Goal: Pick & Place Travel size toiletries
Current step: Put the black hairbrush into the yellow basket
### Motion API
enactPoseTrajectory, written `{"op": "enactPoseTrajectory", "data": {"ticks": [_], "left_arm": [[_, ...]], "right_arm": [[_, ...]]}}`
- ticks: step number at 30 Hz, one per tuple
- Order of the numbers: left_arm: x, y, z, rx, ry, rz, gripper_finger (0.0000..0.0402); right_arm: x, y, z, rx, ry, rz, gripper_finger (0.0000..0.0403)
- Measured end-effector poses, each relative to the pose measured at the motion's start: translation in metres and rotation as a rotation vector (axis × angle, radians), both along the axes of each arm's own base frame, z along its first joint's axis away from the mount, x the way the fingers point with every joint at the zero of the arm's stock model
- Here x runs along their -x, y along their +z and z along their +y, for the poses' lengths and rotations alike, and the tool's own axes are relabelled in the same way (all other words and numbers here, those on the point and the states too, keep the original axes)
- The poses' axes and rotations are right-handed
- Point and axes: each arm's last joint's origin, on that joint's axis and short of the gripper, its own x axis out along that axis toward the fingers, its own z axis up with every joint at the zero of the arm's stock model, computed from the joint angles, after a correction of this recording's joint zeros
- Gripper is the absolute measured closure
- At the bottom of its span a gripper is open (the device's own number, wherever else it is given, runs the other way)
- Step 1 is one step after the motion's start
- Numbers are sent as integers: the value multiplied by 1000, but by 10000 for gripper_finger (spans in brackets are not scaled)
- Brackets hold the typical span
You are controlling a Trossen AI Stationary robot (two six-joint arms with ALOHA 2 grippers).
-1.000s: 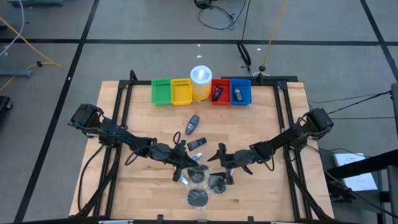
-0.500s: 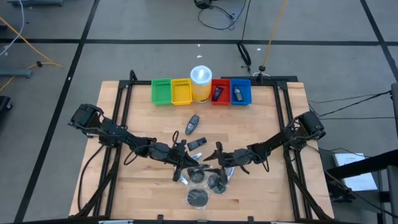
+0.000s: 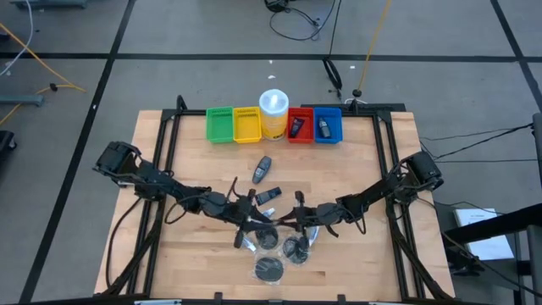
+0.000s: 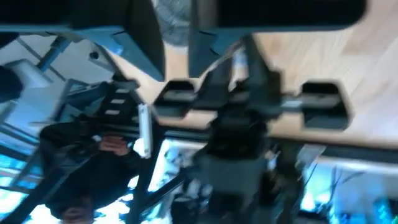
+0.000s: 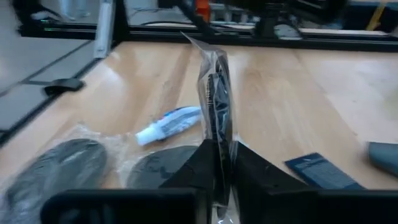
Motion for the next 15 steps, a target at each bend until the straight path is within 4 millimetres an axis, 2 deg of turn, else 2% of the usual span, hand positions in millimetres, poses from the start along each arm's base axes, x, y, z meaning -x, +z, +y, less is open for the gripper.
{"op": "enactPoseTrajectory", "data": {"ticks": [3, 7, 11, 15], "left_arm": [[4, 9, 1, -23, -17, -4, 268], [26, 20, 4, 19, 86, 197, 221], [54, 21, -3, -122, 348, 316, 218], [63, 15, -19, -268, 519, 255, 232]], "right_arm": [[2, -1, 0, 20, -35, 1, 369], [15, 0, -2, 26, -28, -4, 384], [38, 6, -9, -17, -27, -110, 382], [60, 14, -18, -91, -24, -287, 369]]}}
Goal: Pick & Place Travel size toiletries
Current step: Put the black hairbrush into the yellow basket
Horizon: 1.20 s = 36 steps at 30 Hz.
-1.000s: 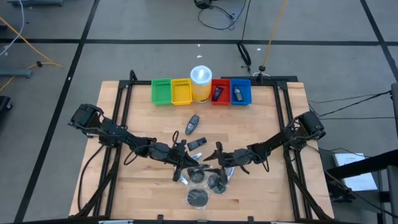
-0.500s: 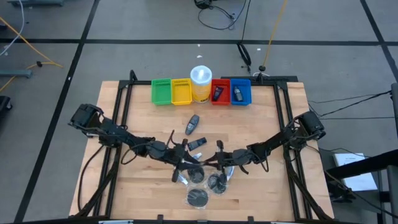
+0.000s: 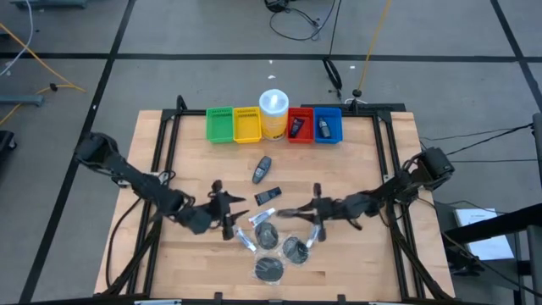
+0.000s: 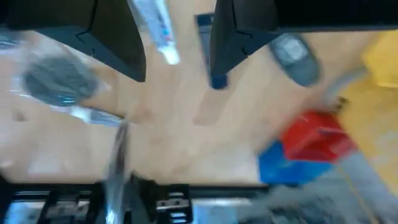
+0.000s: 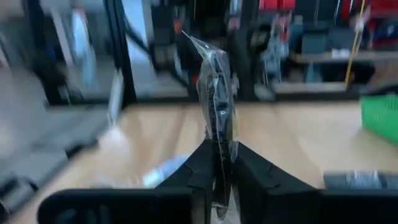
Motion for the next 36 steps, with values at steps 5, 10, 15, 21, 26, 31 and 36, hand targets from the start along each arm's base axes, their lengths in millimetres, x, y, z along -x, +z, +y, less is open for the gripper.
{"op": "enactPoseTrajectory", "data": {"ticks": [5, 10, 15, 21, 26, 31, 36], "left_arm": [[-18, -12, -12, -79, -30, -83, 240], [-44, -27, -11, -57, -178, -177, 227], [-62, -34, 0, -77, -348, -192, 204], [-79, -22, 12, -70, -403, -229, 128], [-86, -13, 15, -69, -393, -254, 73], [-88, -11, 13, -74, -354, -251, 79], [-97, -13, 18, -48, -235, -259, 113]], "right_arm": [[14, 4, -6, -40, 1, -109, 377], [15, 4, -6, -42, 2, -106, 376], [15, 3, -6, -42, 5, -102, 370], [14, 1, -5, -34, 5, -82, 378], [14, 0, -5, -31, 5, -74, 370], [14, 1, -5, -29, 5, -76, 375], [14, 1, -5, -30, 4, -78, 370]]}}
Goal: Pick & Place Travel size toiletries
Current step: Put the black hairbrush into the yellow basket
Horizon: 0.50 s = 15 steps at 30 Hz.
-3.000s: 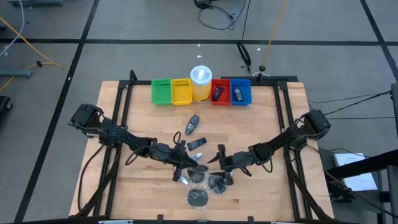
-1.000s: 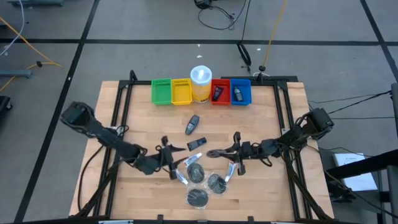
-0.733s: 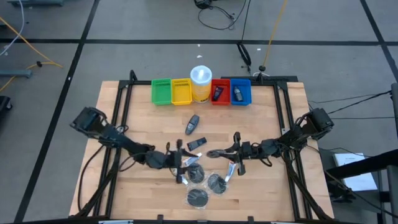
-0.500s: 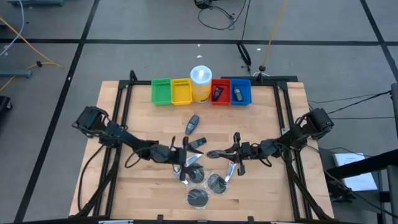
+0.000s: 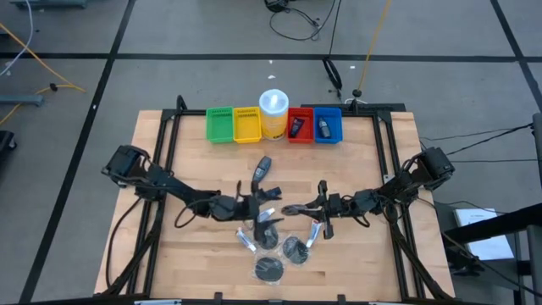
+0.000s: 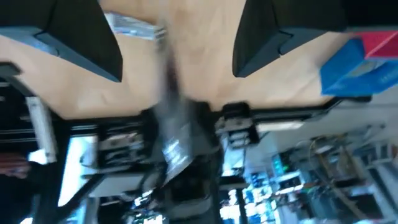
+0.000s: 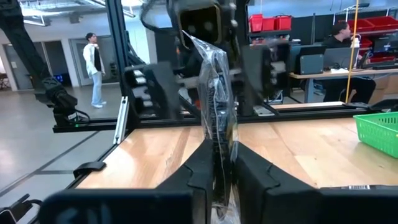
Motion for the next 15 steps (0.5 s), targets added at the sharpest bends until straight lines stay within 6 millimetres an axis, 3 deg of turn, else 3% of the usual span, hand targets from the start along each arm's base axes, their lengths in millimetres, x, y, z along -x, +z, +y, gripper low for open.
{"op": "enactPoseTrajectory", "data": {"ticks": [8, 15], "left_arm": [[-28, -6, 0, 39, 25, -11, 170], [-31, -4, -2, 76, 39, -12, 283]], "right_arm": [[0, 0, 0, 5, -2, 2, 372], [0, -1, 0, 6, -2, 5, 359]]}}
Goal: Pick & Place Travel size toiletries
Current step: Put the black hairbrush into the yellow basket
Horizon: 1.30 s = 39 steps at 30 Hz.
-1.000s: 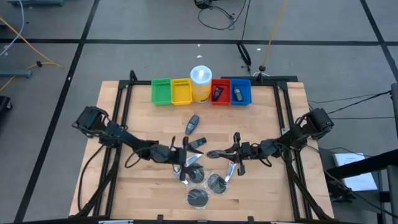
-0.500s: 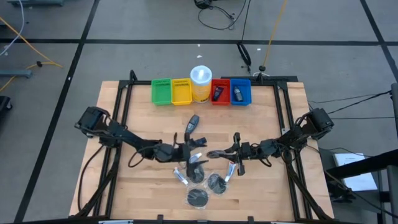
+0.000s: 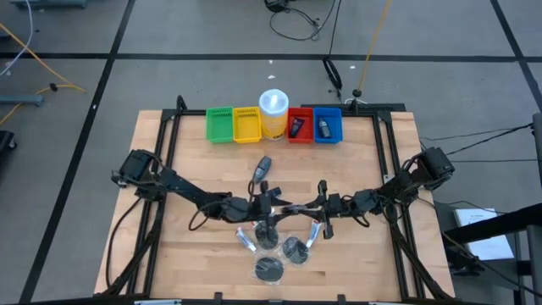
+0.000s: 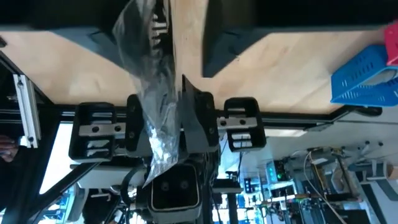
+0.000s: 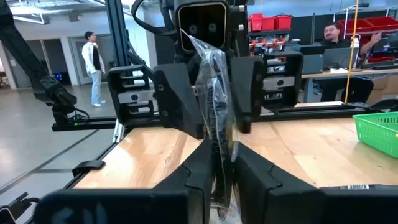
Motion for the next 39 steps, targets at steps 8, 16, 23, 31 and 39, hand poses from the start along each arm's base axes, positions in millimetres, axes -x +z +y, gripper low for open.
{"op": "enactPoseTrajectory", "data": {"ticks": [8, 16, 23, 31, 39], "left_arm": [[0, -3, 0, 9, 16, 31, 387], [4, -4, 2, 50, 30, 97, 389], [24, 17, 9, 63, 126, 233, 375], [54, 39, 23, 78, 265, 366, 389], [77, 47, 62, 110, 442, 514, 366]], "right_arm": [[0, -2, 0, 8, -4, 20, 349], [-1, -8, 0, 14, 0, 74, 295], [0, -9, 0, 36, 3, 108, 209], [4, -14, -1, 28, 2, 265, 182], [10, -33, 6, -26, 18, 433, 196]]}}
